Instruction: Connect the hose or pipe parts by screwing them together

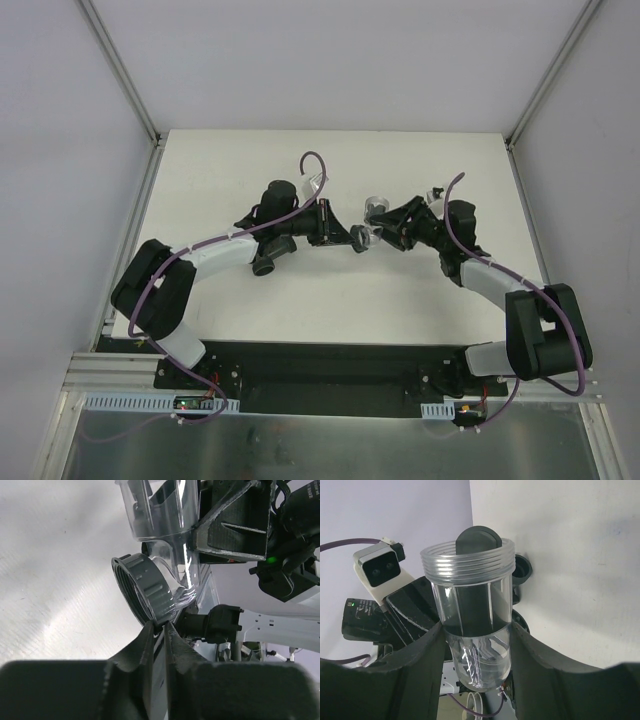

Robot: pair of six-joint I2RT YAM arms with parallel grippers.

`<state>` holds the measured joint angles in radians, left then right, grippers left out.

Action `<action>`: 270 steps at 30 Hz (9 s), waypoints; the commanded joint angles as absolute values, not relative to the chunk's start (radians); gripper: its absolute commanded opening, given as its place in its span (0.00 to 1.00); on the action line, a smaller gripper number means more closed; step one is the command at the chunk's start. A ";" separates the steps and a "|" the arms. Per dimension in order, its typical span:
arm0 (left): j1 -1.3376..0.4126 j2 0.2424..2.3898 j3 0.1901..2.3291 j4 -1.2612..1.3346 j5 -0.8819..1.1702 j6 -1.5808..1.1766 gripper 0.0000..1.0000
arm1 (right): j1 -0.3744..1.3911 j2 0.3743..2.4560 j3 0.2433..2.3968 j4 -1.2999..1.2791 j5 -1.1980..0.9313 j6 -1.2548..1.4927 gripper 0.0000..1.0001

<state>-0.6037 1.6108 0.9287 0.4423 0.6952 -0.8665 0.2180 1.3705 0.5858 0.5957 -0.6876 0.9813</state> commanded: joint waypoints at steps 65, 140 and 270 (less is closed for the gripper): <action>-0.580 1.887 1.336 -0.224 0.413 -0.275 0.30 | 0.290 1.137 0.796 -0.178 -0.453 0.118 0.69; -0.572 1.557 1.266 -0.253 0.816 -0.463 0.00 | 0.518 1.043 0.428 0.848 -0.732 -0.592 0.96; -0.196 1.445 0.976 -0.537 0.173 -0.454 0.80 | 0.551 1.066 0.354 1.393 -0.799 -0.061 0.24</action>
